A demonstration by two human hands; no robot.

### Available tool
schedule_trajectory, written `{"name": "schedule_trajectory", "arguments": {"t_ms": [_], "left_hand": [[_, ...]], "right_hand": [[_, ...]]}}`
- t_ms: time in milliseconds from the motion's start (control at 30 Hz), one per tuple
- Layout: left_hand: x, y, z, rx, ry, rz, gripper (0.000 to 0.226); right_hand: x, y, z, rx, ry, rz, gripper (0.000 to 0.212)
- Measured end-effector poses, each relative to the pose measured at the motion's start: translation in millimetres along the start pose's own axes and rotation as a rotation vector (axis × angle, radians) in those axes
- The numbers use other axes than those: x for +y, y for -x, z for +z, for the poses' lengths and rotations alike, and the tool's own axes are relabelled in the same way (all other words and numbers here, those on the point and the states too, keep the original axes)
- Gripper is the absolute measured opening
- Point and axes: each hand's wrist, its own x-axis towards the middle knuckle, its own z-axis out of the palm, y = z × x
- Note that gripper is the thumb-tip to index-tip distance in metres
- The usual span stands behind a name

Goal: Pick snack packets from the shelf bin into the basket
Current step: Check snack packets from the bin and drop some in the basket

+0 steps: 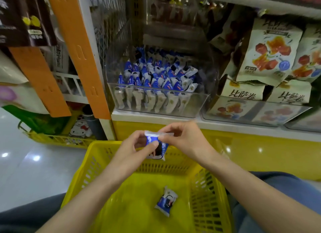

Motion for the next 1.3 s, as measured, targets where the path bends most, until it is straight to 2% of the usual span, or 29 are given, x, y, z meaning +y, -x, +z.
{"name": "schedule_trajectory", "arguments": {"t_ms": [100,167,267,433,500,567,600,700,767,833,933,1033,1167,1300], "left_hand": [[-1,5,4,0.058,0.045,0.041,0.006],[-5,8,7,0.085,0.066,0.016,0.009],[-6,11,6,0.120,0.108,-0.027,0.017],[-4,14,3,0.135,0.169,-0.108,0.027],[-3,15,2,0.126,0.208,-0.154,0.025],[-2,16,1,0.079,0.279,-0.202,0.023],[-1,16,0,0.057,0.324,-0.219,0.029],[1,20,-2,0.083,0.458,-0.207,0.045],[3,22,-2,0.141,0.515,-0.150,0.038],[4,23,-3,0.211,0.485,-0.081,0.031],[3,20,-10,0.338,0.356,-0.019,0.012],[0,17,-15,0.386,0.292,-0.003,0.009],[0,17,-16,0.334,0.196,0.035,0.008],[2,16,-17,0.262,0.110,0.114,0.012]], "right_hand": [[4,5,9,-0.033,0.035,-0.040,0.013],[7,6,13,-0.018,0.031,-0.042,0.020],[7,7,15,0.017,0.013,-0.073,0.019],[3,10,20,0.051,0.221,-0.293,0.007],[2,11,21,0.046,0.218,-0.284,0.006],[2,9,20,0.075,0.119,-0.206,0.013],[1,8,19,0.094,0.040,-0.148,0.017],[-3,5,16,0.121,-0.354,0.057,0.018],[-5,5,15,0.105,-0.565,0.157,0.013],[-5,7,16,0.045,-0.648,0.212,0.011],[-2,13,21,-0.151,-0.559,0.273,0.004],[2,18,29,-0.304,-0.399,0.256,0.020],[7,17,33,-0.192,-0.105,0.062,0.047],[6,15,33,-0.080,0.041,-0.101,0.035]]}}
